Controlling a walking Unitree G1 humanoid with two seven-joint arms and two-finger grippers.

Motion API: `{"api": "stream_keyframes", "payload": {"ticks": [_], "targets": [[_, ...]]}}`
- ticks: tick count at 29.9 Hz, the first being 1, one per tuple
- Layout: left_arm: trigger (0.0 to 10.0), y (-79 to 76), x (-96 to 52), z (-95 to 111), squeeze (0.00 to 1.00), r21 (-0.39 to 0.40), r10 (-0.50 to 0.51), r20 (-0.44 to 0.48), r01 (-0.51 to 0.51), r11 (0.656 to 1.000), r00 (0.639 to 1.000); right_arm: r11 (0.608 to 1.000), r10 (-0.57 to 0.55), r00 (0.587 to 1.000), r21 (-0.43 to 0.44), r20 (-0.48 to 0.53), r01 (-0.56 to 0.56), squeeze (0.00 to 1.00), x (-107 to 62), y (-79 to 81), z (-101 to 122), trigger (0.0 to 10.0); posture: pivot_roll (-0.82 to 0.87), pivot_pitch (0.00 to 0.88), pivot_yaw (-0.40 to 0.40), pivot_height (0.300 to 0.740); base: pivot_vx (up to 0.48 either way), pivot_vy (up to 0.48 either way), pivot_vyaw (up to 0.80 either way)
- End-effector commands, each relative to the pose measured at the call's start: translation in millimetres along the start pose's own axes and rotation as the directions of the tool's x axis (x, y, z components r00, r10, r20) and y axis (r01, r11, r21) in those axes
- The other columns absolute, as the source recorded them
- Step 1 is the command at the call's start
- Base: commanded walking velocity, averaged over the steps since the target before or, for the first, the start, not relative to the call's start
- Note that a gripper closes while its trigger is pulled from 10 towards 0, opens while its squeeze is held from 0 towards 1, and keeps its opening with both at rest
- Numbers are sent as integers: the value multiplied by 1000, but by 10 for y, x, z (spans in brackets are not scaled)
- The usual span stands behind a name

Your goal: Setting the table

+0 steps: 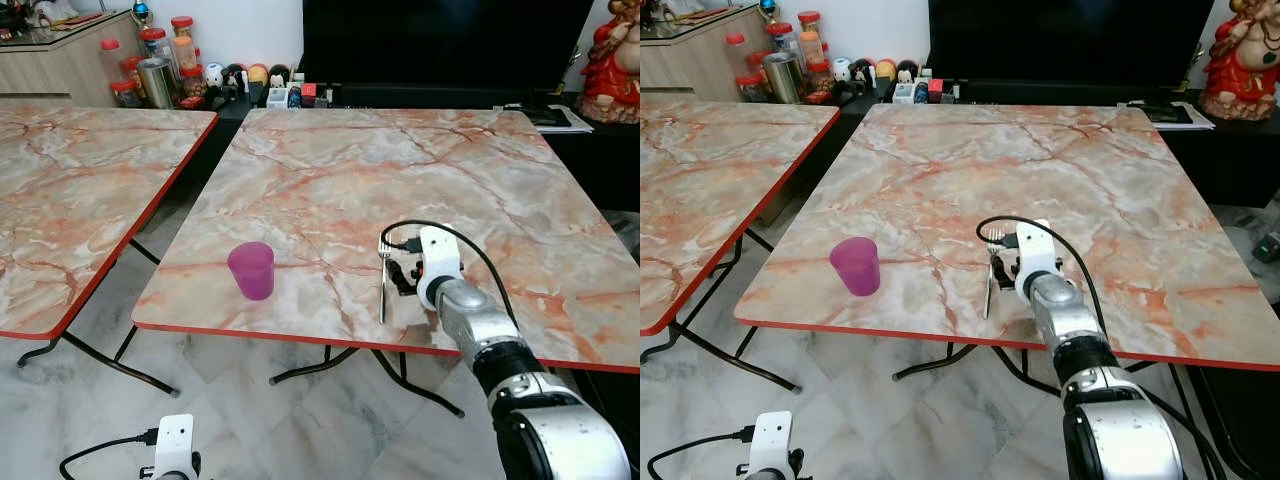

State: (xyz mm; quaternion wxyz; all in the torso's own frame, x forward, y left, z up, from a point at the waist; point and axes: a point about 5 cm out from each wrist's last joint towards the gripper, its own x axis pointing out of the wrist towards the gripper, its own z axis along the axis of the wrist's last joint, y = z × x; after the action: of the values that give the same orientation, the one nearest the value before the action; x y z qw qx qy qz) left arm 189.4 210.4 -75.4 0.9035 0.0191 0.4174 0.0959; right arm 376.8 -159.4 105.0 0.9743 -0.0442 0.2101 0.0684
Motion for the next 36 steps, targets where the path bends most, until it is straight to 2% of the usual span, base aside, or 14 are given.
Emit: {"api": "stream_keyframes", "payload": {"ticks": [1,6,12,14,20,36], "targets": [[10000,22,5,3,0,-7,6,-12,-6,1000,1000,1000,9,1000,21,30,-10,0,11,47,149,10000,-5,0,22,740,0,0,0],[10000,17,5,1,0,-10,7,-12,-7,1000,1000,998,-6,999,60,34,4,0,31,92,219,10000,-6,0,19,740,0,0,0],[10000,14,1,-18,0,-13,7,-20,-8,1000,1000,999,6,1000,48,5,-7,0,65,221,227,10000,-2,0,10,740,0,0,0],[10000,7,-2,-32,0,-12,6,-25,-7,1000,1000,1000,3,1000,15,-26,-3,0,76,264,146,10000,-5,0,8,740,0,0,0],[10000,-2,-6,-52,0,-15,7,-32,-8,1000,999,1000,5,997,1,-83,-5,0,78,295,-51,10000,-1,0,3,740,0,0,0],[10000,-8,-16,-104,0,-6,-1,-58,0,1000,998,1000,-10,989,-13,-148,8,0,57,262,-287,10000,-4,0,5,740,0,0,0]]}}
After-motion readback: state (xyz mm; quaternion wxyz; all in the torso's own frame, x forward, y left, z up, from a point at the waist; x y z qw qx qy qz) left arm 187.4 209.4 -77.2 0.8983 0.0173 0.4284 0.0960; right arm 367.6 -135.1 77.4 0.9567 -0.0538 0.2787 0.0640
